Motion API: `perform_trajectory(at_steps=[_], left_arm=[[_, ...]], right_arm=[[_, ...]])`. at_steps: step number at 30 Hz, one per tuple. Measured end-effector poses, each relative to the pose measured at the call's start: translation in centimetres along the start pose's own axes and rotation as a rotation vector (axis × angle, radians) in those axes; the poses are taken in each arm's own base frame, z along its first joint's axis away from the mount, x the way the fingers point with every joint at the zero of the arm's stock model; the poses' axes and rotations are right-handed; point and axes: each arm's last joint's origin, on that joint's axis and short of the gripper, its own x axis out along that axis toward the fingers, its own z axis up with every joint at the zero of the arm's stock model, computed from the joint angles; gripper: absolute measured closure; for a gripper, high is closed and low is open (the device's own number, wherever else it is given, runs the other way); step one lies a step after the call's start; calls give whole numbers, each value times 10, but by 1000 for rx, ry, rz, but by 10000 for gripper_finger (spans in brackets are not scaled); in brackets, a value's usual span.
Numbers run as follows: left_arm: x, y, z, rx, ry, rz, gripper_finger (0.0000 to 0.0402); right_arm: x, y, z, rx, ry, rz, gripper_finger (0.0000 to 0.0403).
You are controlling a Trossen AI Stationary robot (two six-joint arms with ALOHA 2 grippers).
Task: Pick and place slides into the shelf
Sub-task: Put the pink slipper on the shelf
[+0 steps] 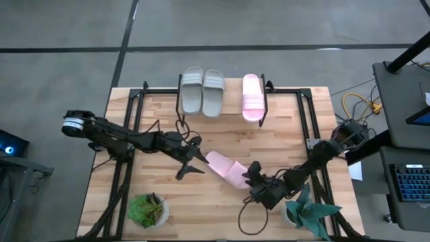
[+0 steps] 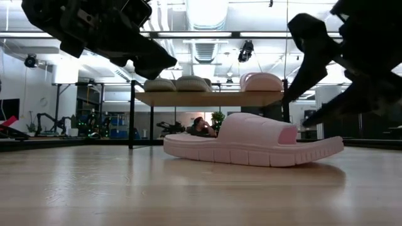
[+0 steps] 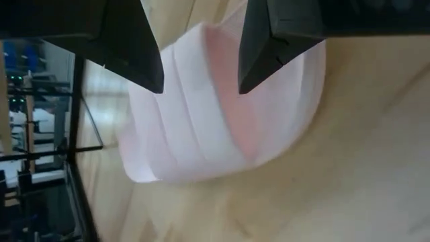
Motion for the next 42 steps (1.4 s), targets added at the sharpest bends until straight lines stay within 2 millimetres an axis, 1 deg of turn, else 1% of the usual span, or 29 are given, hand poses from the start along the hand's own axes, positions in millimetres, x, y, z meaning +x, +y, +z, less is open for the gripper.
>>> perform_trajectory(at_steps=[5,12,17,23,25,28,34,38,42], left_arm=[[1,0,0,3,-6,6,209],[0,0,0,3,-7,8,209],[0,0,1,5,-12,8,209],[1,0,1,5,-12,7,209],[1,0,1,6,-12,7,209],[1,0,1,5,-11,6,209],[1,0,1,4,-10,6,209],[0,0,1,4,-10,6,209],[0,0,1,5,-11,9,209]], right_arm=[[7,6,-5,-24,38,-7,220],[14,9,-4,-9,42,-23,220],[21,5,-5,0,52,-36,220],[27,-2,-7,57,61,-61,224],[27,-3,-7,58,62,-76,236],[27,-3,-5,63,54,-79,273],[27,-3,-4,96,49,-81,379],[27,-5,-2,129,48,-107,391],[16,-19,10,180,37,-226,392]])
